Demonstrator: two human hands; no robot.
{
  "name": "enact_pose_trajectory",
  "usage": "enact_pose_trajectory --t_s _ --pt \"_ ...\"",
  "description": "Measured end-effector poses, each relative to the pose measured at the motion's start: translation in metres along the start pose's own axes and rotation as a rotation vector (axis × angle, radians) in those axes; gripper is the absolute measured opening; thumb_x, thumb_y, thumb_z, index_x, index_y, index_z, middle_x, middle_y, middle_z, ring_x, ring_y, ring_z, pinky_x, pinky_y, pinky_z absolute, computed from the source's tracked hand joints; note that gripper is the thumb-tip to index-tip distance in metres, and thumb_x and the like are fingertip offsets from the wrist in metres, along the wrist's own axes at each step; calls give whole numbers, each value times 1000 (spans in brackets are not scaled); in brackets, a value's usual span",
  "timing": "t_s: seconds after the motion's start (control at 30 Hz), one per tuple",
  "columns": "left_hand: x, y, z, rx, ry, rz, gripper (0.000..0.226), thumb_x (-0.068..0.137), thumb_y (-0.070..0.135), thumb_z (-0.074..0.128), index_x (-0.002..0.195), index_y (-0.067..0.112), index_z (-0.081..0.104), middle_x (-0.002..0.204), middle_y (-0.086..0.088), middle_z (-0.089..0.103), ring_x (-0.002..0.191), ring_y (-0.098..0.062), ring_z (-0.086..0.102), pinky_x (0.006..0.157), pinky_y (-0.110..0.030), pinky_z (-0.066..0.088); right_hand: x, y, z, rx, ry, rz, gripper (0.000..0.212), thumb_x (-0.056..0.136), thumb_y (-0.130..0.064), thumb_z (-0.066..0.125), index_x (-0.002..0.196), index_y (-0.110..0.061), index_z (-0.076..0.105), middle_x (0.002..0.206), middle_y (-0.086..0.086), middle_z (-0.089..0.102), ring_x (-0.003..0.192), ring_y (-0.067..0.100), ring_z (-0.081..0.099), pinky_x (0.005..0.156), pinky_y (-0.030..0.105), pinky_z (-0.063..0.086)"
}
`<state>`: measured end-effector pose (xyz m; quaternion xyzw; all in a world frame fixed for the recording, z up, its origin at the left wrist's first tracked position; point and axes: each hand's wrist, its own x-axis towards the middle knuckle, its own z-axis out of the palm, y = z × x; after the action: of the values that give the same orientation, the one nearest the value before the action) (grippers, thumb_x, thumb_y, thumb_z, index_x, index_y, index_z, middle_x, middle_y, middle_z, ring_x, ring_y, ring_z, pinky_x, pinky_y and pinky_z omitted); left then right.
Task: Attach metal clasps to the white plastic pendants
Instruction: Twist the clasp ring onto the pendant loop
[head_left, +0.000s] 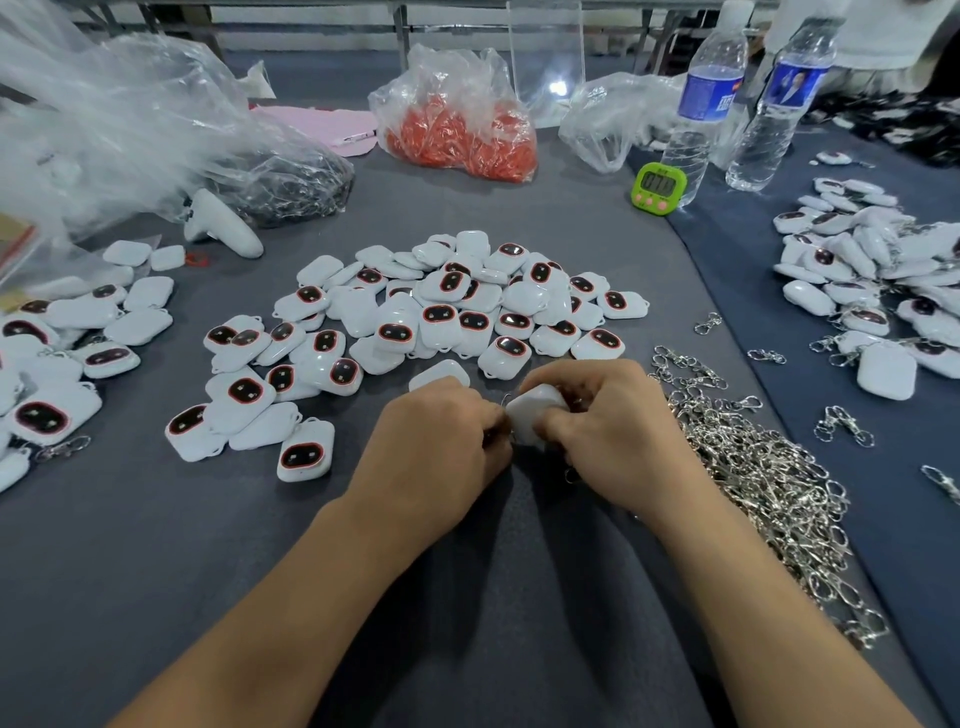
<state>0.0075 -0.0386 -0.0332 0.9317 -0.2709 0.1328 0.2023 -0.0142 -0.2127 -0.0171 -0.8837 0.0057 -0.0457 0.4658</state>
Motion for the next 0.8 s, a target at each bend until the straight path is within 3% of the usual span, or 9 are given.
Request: enact_pose_trajectory --t_s 0.23,0.4,0.57,0.8 --pt "-2 5 1 51 54 19 10 73 22 81 69 20 73 59 4 54 64 -18 54 51 -27 38 2 1 -1 27 -31 41 24 75 -10 65 79 -32 75 66 -3 70 49 5 47 50 26 47" --pt "-2 5 1 68 29 27 8 75 24 79 72 21 73 61 4 56 67 -19 55 53 -28 39 0 -4 0 -8 -22 59 28 60 -26 53 77 -32 74 66 0 70 59 19 57 53 34 51" --pt "-2 7 1 68 40 28 9 76 21 78 70 20 72 59 3 56 66 -19 53 53 -28 37 4 1 2 47 -46 125 30 54 -26 54 74 -32 75 62 2 69 47 8 49 44 30 44" --pt "-4 11 -2 88 63 2 10 73 19 81 67 18 73 58 1 56 63 -20 54 52 -27 33 5 7 6 125 -49 193 30 58 -21 57 78 -31 77 63 1 70 46 12 51 49 28 45"
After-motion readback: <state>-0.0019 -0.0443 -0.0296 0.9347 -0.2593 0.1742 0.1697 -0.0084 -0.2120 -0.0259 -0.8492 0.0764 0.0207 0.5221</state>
